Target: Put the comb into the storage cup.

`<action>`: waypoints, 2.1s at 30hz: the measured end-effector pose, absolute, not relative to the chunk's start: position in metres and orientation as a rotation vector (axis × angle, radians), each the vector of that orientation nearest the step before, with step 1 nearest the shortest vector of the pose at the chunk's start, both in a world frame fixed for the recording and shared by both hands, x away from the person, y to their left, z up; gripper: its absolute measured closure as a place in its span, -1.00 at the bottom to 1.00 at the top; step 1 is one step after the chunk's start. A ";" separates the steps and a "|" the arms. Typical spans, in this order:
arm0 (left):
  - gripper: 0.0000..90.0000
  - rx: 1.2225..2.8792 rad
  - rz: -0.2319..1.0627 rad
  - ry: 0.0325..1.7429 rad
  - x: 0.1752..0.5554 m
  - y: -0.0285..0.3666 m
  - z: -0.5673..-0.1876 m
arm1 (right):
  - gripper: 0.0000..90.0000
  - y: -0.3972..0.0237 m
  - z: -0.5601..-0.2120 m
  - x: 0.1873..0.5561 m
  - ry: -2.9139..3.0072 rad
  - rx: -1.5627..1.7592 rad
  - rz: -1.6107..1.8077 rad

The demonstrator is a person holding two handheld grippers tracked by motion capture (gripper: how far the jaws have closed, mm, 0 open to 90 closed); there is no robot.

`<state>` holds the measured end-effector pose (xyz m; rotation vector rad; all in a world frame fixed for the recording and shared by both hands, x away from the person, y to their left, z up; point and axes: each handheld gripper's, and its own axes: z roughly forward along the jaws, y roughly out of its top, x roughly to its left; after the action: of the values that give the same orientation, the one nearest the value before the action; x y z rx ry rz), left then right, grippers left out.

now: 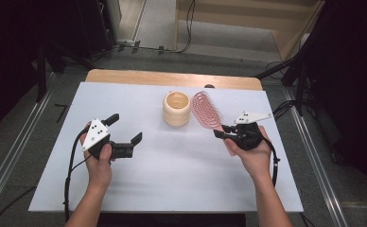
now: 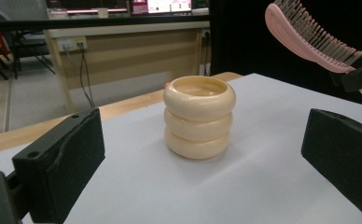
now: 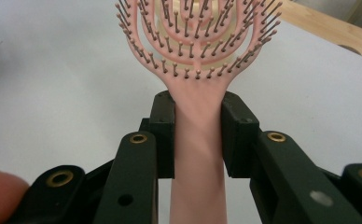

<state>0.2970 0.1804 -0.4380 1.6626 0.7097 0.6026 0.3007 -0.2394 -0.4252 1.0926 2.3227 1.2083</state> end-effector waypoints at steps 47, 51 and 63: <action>-0.85 1.650 0.348 0.658 0.281 0.133 -0.437 | 0.50 -0.164 -0.450 0.269 2.286 0.854 1.301; -0.84 1.637 0.335 0.673 0.280 0.130 -0.436 | 0.50 -0.159 -0.450 0.267 2.280 0.838 1.307; -0.53 1.627 0.252 0.729 0.281 0.122 -0.436 | 0.50 -0.144 -0.454 0.260 2.281 0.792 1.300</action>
<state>0.2806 0.1217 -0.4358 1.6267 0.7295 0.2516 0.2605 -0.1437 -0.4540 0.7925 2.2810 1.3001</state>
